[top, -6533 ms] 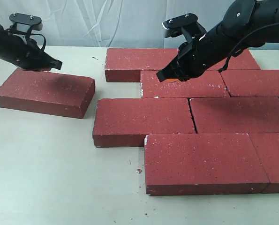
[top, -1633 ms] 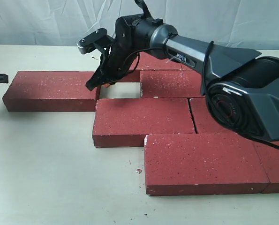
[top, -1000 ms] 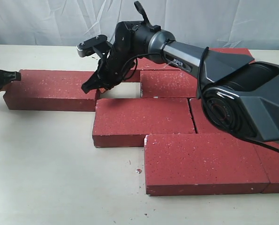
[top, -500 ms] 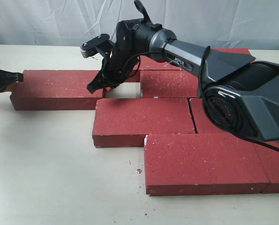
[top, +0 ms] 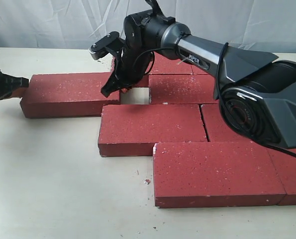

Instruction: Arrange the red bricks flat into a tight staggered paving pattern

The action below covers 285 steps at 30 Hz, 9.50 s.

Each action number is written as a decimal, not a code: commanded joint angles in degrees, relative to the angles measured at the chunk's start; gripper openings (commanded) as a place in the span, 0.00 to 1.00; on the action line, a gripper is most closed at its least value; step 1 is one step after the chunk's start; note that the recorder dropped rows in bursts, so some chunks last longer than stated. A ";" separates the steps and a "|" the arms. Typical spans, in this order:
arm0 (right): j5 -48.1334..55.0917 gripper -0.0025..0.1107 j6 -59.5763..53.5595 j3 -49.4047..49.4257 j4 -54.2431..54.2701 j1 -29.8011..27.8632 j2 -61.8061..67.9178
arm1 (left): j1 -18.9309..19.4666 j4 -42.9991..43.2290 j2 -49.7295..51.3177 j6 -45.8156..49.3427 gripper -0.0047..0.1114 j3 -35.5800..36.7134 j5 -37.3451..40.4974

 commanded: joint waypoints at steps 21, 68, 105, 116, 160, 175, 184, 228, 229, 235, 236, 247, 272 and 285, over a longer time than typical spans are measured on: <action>13.23 0.01 10.41 0.12 -22.52 0.33 -4.72 | -3.34 -0.77 0.95 0.27 0.04 -0.22 -2.10; -2.69 0.01 -1.26 25.23 2.87 -13.96 -15.04 | -6.31 -1.17 0.82 2.92 0.04 -0.55 -2.74; -59.14 0.01 0.05 78.25 0.40 -14.51 -53.37 | -9.06 -6.47 0.82 7.74 0.04 -0.55 1.38; -61.03 0.01 0.05 78.80 0.30 -14.51 -53.37 | -9.14 -5.11 0.82 7.61 0.04 -0.55 -3.67; -3.36 0.01 2.54 53.23 -7.08 -23.92 -54.30 | -14.77 73.77 -25.26 -62.39 0.04 -0.55 -1.33; -18.02 0.01 10.47 66.77 -7.17 -31.00 -72.38 | -14.97 77.09 -46.22 -69.89 0.04 7.26 1.45; -31.66 0.01 10.60 81.72 -6.68 -31.00 -85.23 | -17.16 72.82 -60.27 -70.38 0.04 19.11 -11.45; -58.03 0.01 11.72 108.80 -2.63 -31.00 -123.38 | -20.74 69.84 -111.54 -70.38 0.04 41.56 -20.46; -58.52 0.01 11.72 108.80 -1.67 -31.00 -123.50 | -20.74 69.84 -111.54 -70.38 0.04 41.56 -20.46; -58.66 0.01 11.72 108.80 -1.53 -31.00 -124.13 | -20.74 70.49 -111.57 -70.38 0.04 41.56 -20.46; -58.66 0.01 11.72 108.80 -1.53 -31.00 -124.13 | -20.74 70.49 -111.57 -70.38 0.04 41.56 -20.46; -58.66 0.01 11.72 108.80 -1.53 -31.00 -124.13 | -20.74 71.31 -111.57 -70.38 0.04 41.56 -20.46; -58.78 0.01 11.72 108.80 -1.64 -31.00 -124.13 | -17.20 76.69 -117.85 -78.32 0.04 62.67 -21.42; -58.78 0.01 11.72 108.80 -1.64 -31.00 -124.13 | -17.20 75.27 -117.85 -78.32 0.04 65.57 -19.59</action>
